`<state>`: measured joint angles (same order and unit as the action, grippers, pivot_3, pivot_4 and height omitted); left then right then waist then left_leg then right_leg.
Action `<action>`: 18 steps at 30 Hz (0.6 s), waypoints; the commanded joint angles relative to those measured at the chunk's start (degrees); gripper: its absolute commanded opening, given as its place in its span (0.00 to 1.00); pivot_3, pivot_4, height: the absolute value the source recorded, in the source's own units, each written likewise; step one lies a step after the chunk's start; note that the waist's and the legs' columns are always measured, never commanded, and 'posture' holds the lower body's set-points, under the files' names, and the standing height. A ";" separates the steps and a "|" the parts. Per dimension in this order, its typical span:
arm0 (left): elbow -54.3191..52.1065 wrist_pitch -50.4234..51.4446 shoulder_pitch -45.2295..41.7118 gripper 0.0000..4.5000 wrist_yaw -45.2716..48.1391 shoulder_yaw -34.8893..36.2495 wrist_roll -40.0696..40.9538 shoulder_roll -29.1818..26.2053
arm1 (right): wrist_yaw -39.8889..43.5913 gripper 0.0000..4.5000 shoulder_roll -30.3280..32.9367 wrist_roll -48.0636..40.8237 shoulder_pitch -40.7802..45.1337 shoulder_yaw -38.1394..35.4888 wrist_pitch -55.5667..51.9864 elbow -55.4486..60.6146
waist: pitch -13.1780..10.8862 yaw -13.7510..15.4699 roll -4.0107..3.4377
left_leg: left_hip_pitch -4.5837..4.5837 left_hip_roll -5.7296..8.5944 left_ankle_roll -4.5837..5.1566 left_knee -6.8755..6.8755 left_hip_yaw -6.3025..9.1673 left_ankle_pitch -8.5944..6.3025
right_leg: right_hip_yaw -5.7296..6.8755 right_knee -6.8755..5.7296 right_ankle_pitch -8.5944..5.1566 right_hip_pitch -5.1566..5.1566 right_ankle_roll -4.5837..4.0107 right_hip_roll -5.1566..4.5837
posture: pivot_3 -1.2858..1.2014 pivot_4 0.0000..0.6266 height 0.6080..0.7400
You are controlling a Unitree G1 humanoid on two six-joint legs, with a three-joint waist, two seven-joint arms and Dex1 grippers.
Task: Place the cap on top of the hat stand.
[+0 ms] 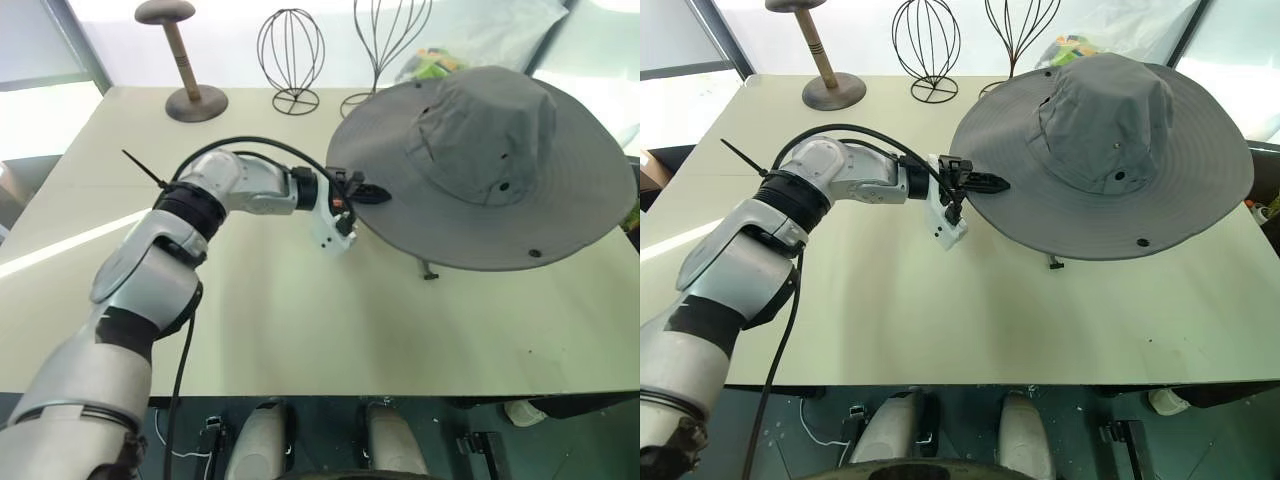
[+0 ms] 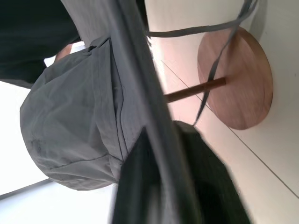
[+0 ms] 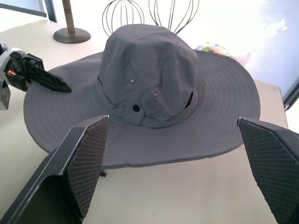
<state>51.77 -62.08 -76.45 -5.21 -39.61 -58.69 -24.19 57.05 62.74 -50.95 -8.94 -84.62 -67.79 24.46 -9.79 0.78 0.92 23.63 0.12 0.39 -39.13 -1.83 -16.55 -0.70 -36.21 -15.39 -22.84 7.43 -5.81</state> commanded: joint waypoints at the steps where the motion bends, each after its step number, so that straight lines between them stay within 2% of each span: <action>1: -0.97 -0.67 -0.40 0.54 1.23 2.20 4.07 -0.84 | -0.56 1.00 1.68 -0.15 0.73 0.18 2.03 -0.92 | 0.00 -0.02 0.00 | 0.00 0.00 0.00 0.00 0.00 0.00 | 0.00 0.00 0.00 0.00 0.00 0.00 | 0.52 0.24 0.99; 4: -2.82 -0.79 -0.05 0.90 1.51 3.40 6.04 -1.93 | -0.64 1.00 1.94 -0.36 1.18 1.71 2.83 -1.49 | 0.00 -0.01 0.00 | 0.00 0.00 0.00 0.00 0.00 0.00 | 0.00 0.00 0.00 0.00 0.00 0.00 | 0.52 0.24 0.99; 5: -3.43 -1.21 0.20 0.99 2.11 4.13 7.51 -2.46 | -0.59 1.00 2.02 -0.43 1.32 2.25 3.14 -1.65 | 0.00 -0.03 0.00 | 0.00 0.00 0.00 0.00 0.00 0.00 | 0.00 0.00 0.00 0.00 0.00 -0.01 | 0.52 0.24 0.99; 6: -4.14 -1.72 0.62 0.99 3.19 4.87 9.32 -3.17 | -0.46 1.00 2.11 -0.49 1.44 2.77 3.44 -1.88 | 0.00 -0.05 0.00 | 0.00 0.00 0.00 0.00 0.00 0.00 | 0.00 0.00 0.00 0.00 0.00 0.00 | 0.52 0.24 0.99; 12: -13.64 -6.04 8.32 0.99 13.49 9.91 22.30 -16.08 | 2.71 1.00 4.95 2.46 2.04 8.67 8.66 -7.64 | 0.04 -1.00 -0.07 | -0.04 -0.09 0.00 0.07 -0.10 0.00 | -0.03 -0.06 0.00 -0.10 0.00 0.01 | 0.52 0.24 0.99; 15: -18.41 -5.84 12.76 0.99 16.16 13.26 25.64 -21.94 | 4.99 1.00 6.52 4.70 2.33 11.69 11.97 -11.74 | 0.04 -1.24 -0.07 | -0.04 -0.09 -0.01 0.06 -0.10 0.01 | -0.03 -0.06 0.00 -0.07 0.00 0.00 | 0.52 0.24 0.99; 16: -18.41 -4.44 13.97 0.99 18.61 14.11 29.10 -23.64 | 5.71 1.00 7.24 5.55 2.70 12.95 13.20 -13.53 | 0.03 -1.10 -0.07 | -0.04 -0.06 -0.01 0.04 -0.11 0.01 | -0.03 -0.05 0.00 -0.04 0.00 -0.03 | 0.52 0.24 0.99; 18: -18.29 1.44 16.67 0.99 30.13 14.13 43.87 -27.07 | 7.43 1.00 9.03 7.37 3.61 15.57 15.84 -17.51 | 0.03 -1.06 -0.07 | -0.04 -0.02 -0.01 0.00 -0.13 0.01 | -0.02 -0.06 0.00 -0.01 0.00 -0.08 | 0.52 0.24 0.99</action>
<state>34.51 -64.95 -60.03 17.84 -28.13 -26.01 -49.09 63.15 69.83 -45.06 -6.09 -69.15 -54.67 9.58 -9.75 -0.27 0.85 23.59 0.10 0.38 -39.15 -1.97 -16.54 -0.73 -36.26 -15.39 -22.83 7.43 -5.90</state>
